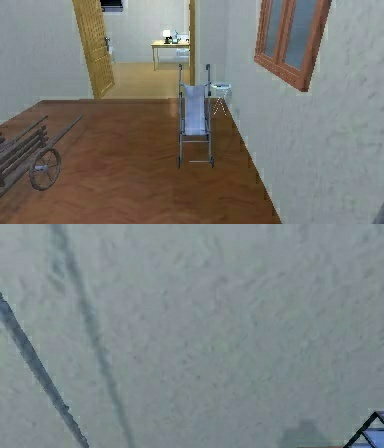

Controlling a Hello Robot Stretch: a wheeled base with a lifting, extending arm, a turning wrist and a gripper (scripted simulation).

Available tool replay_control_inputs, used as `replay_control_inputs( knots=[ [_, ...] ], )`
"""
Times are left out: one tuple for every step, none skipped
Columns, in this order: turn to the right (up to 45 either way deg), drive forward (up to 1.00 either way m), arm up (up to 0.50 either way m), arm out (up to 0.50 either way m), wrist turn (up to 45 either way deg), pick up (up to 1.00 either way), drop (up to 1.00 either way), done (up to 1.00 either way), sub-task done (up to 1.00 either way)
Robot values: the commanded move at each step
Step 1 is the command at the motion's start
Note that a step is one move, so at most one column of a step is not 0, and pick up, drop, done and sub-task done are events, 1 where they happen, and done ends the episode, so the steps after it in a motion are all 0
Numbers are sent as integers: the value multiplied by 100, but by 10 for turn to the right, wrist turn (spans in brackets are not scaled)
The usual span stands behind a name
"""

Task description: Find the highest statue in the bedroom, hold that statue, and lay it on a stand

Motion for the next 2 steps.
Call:
replay_control_inputs(
  knots=[
    [-270,0,0,0,0,0,0,0,0],
    [0,100,0,0,0,0,0,0,0]
  ],
)
